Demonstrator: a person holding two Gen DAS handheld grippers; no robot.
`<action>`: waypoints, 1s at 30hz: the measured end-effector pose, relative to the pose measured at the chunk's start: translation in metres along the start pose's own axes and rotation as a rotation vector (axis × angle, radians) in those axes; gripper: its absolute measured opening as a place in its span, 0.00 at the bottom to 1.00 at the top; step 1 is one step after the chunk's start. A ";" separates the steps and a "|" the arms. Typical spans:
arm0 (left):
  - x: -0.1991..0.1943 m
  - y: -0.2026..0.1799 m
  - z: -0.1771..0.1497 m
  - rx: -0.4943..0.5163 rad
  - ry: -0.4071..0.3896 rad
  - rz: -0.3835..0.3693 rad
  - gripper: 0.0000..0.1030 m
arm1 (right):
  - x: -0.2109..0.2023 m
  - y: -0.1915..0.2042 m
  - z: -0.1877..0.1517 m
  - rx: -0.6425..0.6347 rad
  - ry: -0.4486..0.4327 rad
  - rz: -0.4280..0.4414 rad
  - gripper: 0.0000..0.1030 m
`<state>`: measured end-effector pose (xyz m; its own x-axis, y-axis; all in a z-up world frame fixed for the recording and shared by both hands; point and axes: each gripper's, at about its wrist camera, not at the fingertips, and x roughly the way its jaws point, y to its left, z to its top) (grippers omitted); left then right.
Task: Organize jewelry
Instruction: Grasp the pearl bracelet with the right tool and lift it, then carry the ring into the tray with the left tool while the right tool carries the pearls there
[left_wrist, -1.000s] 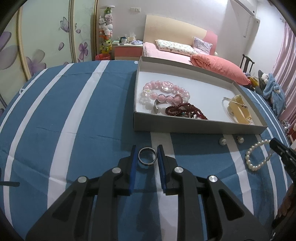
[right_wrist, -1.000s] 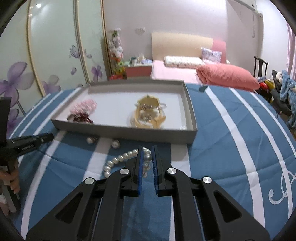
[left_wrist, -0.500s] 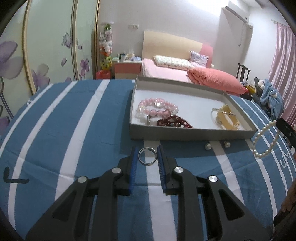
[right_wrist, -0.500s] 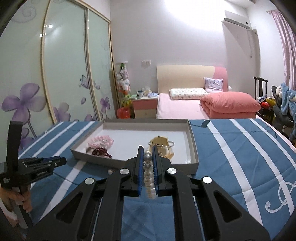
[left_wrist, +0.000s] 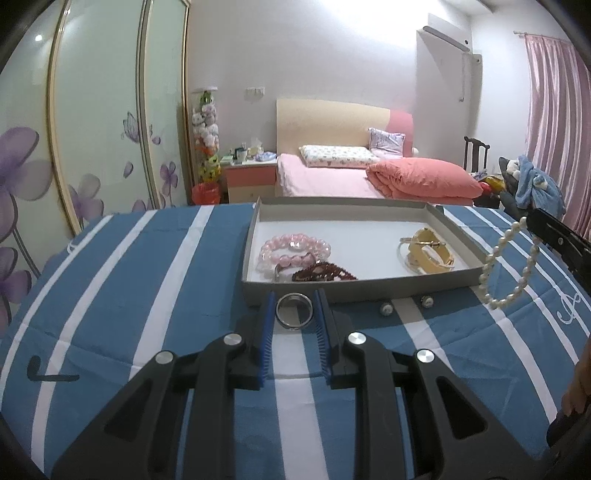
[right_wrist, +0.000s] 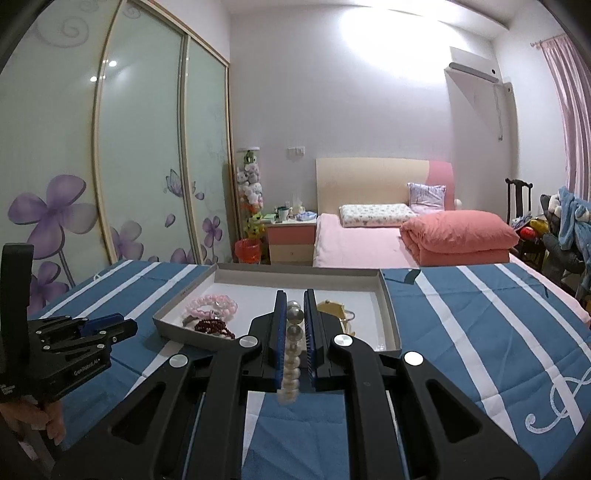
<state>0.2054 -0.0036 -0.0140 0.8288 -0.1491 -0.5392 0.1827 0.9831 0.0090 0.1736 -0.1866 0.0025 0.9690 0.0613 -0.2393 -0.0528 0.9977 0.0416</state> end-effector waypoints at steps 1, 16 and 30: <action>-0.002 -0.001 0.000 0.004 -0.009 0.004 0.21 | 0.000 0.000 0.000 -0.002 -0.006 -0.002 0.10; -0.016 -0.015 0.005 0.043 -0.107 0.037 0.21 | -0.005 0.012 0.000 -0.044 -0.082 -0.048 0.10; -0.016 -0.015 0.009 0.043 -0.115 0.046 0.21 | -0.004 0.013 0.007 -0.047 -0.100 -0.067 0.10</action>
<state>0.1942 -0.0171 0.0015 0.8917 -0.1172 -0.4372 0.1633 0.9841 0.0693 0.1704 -0.1736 0.0109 0.9899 -0.0064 -0.1419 0.0040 0.9998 -0.0172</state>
